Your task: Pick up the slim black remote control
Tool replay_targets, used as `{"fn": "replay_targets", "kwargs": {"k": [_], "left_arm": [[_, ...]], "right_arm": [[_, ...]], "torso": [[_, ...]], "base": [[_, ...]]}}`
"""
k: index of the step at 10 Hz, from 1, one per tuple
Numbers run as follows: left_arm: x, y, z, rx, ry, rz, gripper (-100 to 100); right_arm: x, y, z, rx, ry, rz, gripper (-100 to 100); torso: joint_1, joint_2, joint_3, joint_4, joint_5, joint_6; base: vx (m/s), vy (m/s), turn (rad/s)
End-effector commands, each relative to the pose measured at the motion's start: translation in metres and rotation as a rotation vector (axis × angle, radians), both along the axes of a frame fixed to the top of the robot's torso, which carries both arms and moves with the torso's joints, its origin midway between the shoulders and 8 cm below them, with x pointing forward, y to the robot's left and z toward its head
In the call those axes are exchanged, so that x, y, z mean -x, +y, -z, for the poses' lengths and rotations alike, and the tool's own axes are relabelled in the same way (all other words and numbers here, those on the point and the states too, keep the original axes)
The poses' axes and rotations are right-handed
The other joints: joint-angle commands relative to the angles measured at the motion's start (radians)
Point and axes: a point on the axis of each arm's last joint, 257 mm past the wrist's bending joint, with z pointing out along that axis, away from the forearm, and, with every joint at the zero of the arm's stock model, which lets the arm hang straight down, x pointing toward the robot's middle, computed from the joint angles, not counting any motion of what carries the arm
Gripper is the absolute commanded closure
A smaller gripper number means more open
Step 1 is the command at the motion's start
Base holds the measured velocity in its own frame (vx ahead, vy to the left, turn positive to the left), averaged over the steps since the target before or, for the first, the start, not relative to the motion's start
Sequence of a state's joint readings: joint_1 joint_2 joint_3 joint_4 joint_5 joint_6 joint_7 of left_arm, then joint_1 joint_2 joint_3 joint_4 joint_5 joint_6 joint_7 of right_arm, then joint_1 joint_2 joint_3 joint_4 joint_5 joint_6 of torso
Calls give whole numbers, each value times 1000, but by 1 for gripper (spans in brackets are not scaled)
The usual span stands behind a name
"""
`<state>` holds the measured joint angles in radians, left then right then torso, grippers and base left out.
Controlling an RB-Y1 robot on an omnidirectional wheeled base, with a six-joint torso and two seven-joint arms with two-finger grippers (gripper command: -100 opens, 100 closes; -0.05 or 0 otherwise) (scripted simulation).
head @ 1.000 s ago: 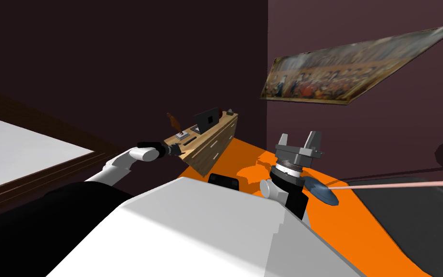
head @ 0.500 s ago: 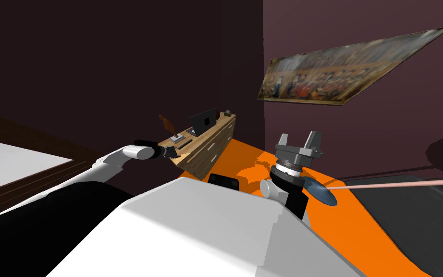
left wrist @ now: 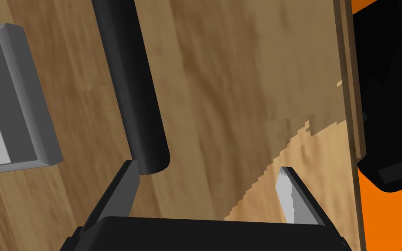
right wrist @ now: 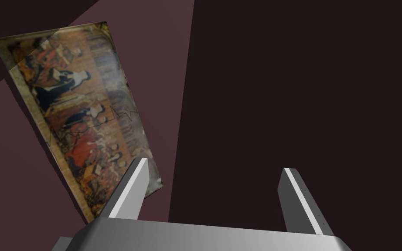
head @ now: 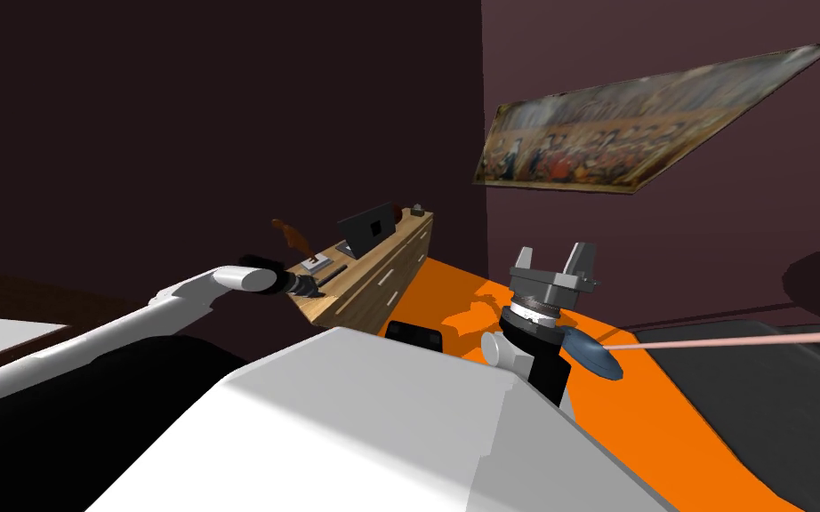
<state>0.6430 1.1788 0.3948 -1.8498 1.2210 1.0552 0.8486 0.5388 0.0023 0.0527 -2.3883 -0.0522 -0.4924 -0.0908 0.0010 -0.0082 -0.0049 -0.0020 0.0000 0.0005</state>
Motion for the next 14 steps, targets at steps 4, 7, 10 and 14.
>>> {"fn": "replay_targets", "kwargs": {"k": [4,7,10,14], "left_arm": [[59,25,9,39,182,-178,-100],[89,35,11,51,265,-268,-100],[103,40,10,52,302,-307,-100],[111,45,18,72,309,-322,-100]], "right_arm": [[0,0,0,0,0,0,0],[0,0,0,0,0,0,0],[0,0,0,0,0,0,0],[0,0,0,0,0,0,0]], "torso": [[1,-4,-2,-1,0,0],[1,-2,-1,-1,0,0],[1,0,0,0,0,0],[-3,9,5,2,0,0]], "base": [[162,17,-117],[130,30,-100],[98,30,-87],[-12,-13,-57]]}}
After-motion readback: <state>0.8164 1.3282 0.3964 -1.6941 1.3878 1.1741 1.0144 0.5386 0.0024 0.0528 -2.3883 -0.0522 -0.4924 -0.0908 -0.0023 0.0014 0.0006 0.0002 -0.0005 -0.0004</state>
